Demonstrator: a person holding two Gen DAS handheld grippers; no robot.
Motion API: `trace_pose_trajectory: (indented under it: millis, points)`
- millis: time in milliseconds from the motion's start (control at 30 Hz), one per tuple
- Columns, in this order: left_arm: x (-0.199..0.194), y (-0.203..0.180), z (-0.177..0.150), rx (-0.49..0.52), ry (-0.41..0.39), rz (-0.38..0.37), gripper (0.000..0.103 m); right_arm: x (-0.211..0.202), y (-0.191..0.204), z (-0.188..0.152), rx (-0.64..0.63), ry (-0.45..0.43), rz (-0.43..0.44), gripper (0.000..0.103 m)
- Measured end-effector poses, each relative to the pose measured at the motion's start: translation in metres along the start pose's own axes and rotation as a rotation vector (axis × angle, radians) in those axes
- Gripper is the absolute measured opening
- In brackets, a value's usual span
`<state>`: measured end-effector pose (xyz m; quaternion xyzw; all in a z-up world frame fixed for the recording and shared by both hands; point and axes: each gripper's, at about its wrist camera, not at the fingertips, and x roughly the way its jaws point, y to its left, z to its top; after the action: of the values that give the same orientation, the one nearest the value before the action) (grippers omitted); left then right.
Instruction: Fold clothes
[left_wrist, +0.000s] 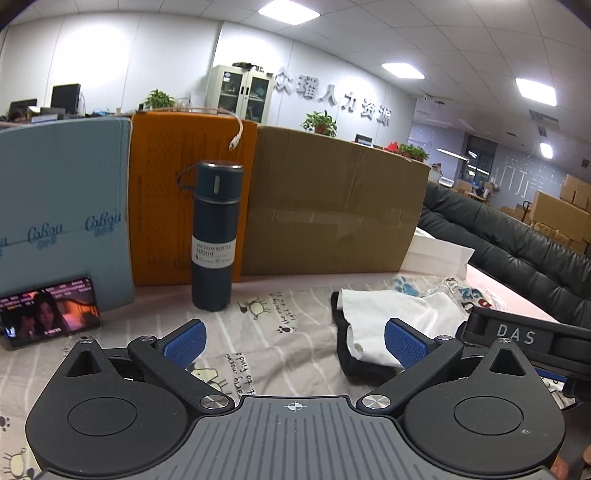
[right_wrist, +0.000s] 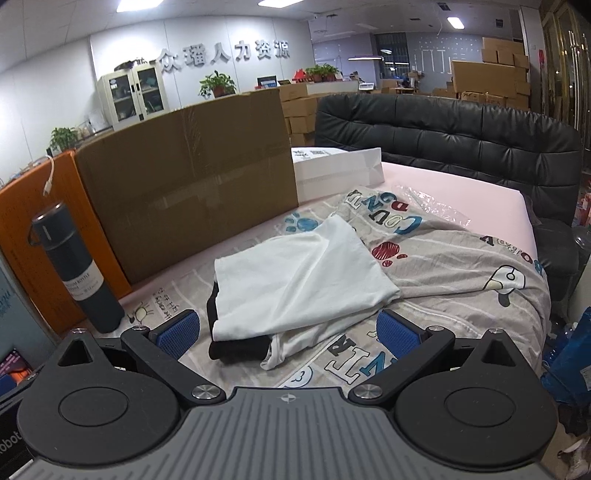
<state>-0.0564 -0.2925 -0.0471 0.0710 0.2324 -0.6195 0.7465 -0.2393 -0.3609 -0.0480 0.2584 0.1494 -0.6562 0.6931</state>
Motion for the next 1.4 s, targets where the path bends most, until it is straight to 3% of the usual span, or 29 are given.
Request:
trace_pose_trajectory:
  millis: [1000,1400]
  points:
    - [0.040,0.037,-0.014,-0.077,0.116,0.043,0.103,0.054,0.039,-0.018,-0.097,0.123,0.003,0.103]
    - [0.027,0.031,-0.011,-0.068,0.098,0.043,0.103,0.042,0.031,-0.013,-0.078,0.097,0.008,0.103]
